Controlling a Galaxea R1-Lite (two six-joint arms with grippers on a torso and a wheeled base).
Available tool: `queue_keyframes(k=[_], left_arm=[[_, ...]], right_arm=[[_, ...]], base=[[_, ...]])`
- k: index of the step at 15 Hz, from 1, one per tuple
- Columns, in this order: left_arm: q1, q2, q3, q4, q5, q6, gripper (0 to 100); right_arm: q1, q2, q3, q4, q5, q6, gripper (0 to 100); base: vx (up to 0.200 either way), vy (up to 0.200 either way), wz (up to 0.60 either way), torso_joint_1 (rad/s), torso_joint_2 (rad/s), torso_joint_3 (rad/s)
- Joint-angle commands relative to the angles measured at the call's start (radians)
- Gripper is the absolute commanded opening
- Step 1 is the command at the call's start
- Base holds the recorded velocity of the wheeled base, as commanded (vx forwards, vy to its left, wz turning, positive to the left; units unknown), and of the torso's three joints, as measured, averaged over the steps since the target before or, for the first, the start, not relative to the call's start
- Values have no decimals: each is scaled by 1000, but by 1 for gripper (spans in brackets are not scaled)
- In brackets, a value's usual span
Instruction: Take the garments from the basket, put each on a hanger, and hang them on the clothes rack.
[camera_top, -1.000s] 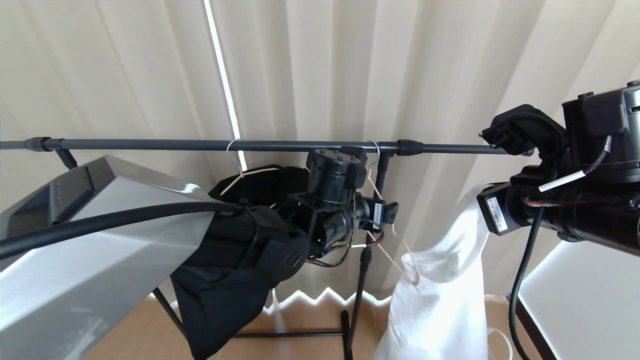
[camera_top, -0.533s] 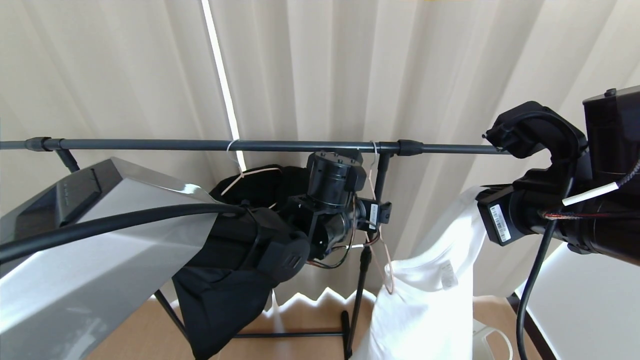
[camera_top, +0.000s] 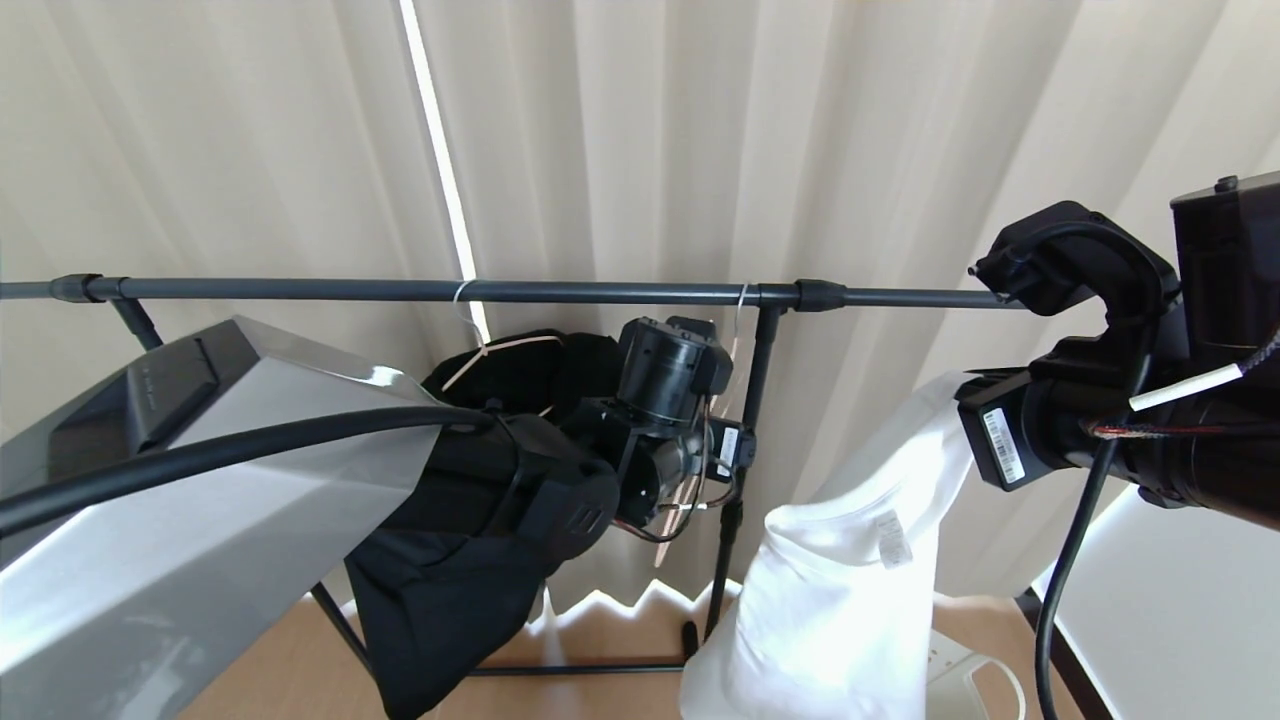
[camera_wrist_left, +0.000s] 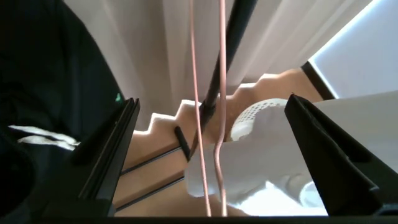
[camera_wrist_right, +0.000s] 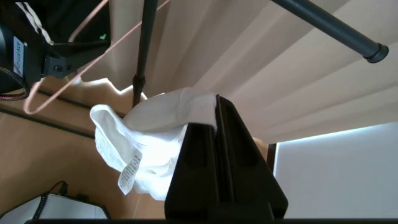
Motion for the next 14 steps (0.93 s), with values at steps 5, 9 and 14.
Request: queue_keyframes(k=[5, 9, 14], left_arm=[[26, 46, 6, -1, 7, 9, 100], [28, 47, 8, -3, 7, 7, 100], [48, 66, -9, -6, 7, 9, 100]], right_arm=[[-3, 3, -2, -1, 1, -1, 0], [-3, 4, -3, -1, 0, -1, 0], [-3, 0, -3, -1, 1, 1, 0]], base=[[0, 0, 0, 0, 0, 0], [0, 0, 0, 0, 0, 0], [0, 0, 0, 0, 0, 0]])
